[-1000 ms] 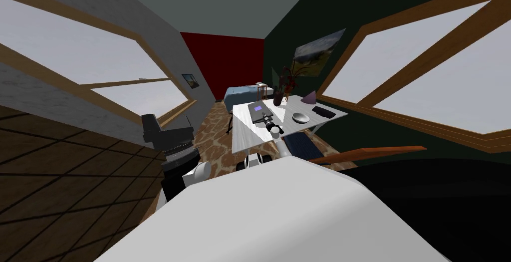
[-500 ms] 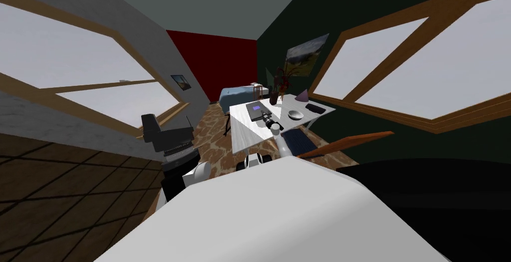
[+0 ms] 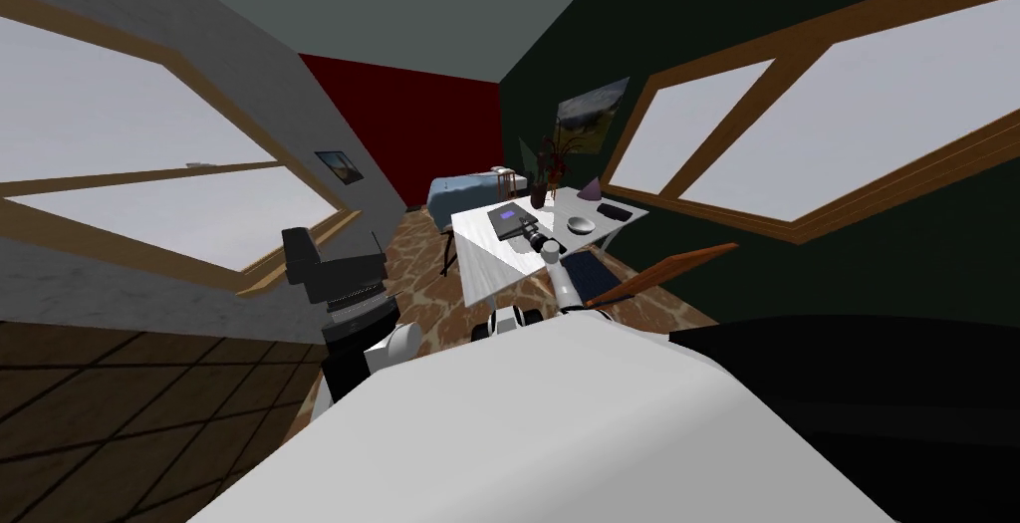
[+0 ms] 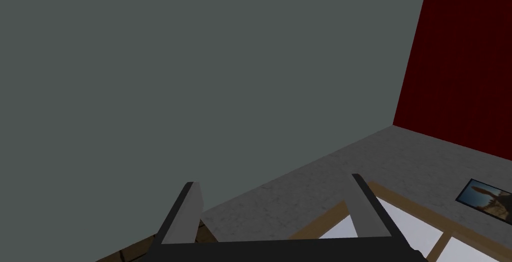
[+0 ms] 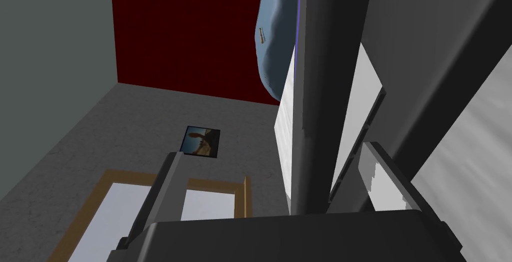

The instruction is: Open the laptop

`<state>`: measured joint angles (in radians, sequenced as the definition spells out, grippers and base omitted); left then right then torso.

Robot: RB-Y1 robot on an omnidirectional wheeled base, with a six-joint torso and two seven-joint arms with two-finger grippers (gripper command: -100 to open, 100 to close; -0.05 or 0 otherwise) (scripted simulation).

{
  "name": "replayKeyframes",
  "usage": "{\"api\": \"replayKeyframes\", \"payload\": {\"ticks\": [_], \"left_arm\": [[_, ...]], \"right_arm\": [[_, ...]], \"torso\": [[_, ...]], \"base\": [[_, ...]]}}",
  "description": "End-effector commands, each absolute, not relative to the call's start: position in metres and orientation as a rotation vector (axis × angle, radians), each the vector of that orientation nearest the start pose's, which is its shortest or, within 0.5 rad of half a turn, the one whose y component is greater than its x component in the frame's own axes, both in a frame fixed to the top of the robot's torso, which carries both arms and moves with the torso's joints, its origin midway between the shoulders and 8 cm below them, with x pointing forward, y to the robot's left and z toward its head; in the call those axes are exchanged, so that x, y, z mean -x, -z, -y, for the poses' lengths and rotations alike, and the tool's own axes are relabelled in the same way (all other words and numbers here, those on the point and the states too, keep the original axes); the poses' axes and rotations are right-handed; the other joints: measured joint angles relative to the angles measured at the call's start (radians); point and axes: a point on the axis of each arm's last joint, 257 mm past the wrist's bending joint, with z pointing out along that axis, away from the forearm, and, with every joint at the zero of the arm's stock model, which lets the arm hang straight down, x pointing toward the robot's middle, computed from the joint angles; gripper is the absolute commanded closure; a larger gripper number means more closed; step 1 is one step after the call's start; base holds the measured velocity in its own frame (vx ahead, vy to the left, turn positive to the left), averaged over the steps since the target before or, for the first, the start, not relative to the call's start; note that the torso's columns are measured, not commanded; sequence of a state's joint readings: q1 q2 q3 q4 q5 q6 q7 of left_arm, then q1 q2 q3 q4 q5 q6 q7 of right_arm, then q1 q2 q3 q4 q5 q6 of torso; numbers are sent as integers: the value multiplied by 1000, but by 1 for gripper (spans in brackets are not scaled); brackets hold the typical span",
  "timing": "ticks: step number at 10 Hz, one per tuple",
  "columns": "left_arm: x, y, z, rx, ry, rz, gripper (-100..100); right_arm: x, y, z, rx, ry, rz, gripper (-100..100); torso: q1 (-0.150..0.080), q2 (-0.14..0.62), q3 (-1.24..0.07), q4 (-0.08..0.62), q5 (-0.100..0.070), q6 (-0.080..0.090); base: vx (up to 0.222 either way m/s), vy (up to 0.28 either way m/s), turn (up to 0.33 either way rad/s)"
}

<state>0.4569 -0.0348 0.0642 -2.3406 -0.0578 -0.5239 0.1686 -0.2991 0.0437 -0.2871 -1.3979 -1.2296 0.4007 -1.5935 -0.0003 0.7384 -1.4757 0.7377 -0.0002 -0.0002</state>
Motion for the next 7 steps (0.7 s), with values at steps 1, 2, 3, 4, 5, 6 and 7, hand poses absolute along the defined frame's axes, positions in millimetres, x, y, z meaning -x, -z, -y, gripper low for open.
{"api": "replayKeyframes", "payload": {"ticks": [1, 2, 3, 4, 5, 6, 7], "left_arm": [[-325, -69, -287, 595, 1399, -492, 0], [-325, -69, -287, 595, 1399, -492, 0], [-325, -69, -287, 595, 1399, -492, 0], [-325, -69, -287, 595, 1399, -492, 0], [-325, -69, -287, 595, 1399, -492, 0], [-325, -69, -287, 595, 1399, -492, 0], [-325, -69, -287, 595, 1399, -492, 0]], "right_arm": [[-615, 182, 189, 1469, 1179, -887, -100], [-621, 174, 188, 1467, 1167, -873, -100], [-620, 175, 184, 1475, 1153, -862, -100], [-620, 175, 184, 1475, 1153, -862, -100], [-620, 175, 185, 1474, 1156, -864, -100], [-620, 175, 184, 1475, 1154, -863, 0], [-620, 177, 184, 1477, 1152, -865, 0]], "torso": [[0, -1, -1, 0, 0, 0], [0, -2, -1, 0, 0, 0], [1, -1, -1, 0, 0, 1], [1, -1, 0, 0, 0, 0], [-1, -1, -1, 0, 0, 0], [-2, -1, -1, 0, -1, 0], [-2, 0, 0, 2, 0, 0]], "base": [[-12, 58, -99], [-24, 75, -201], [-15, 77, -123], [2, 41, 14], [0, 11, 6], [-3, 5, 2], [0, 0, 0]]}}
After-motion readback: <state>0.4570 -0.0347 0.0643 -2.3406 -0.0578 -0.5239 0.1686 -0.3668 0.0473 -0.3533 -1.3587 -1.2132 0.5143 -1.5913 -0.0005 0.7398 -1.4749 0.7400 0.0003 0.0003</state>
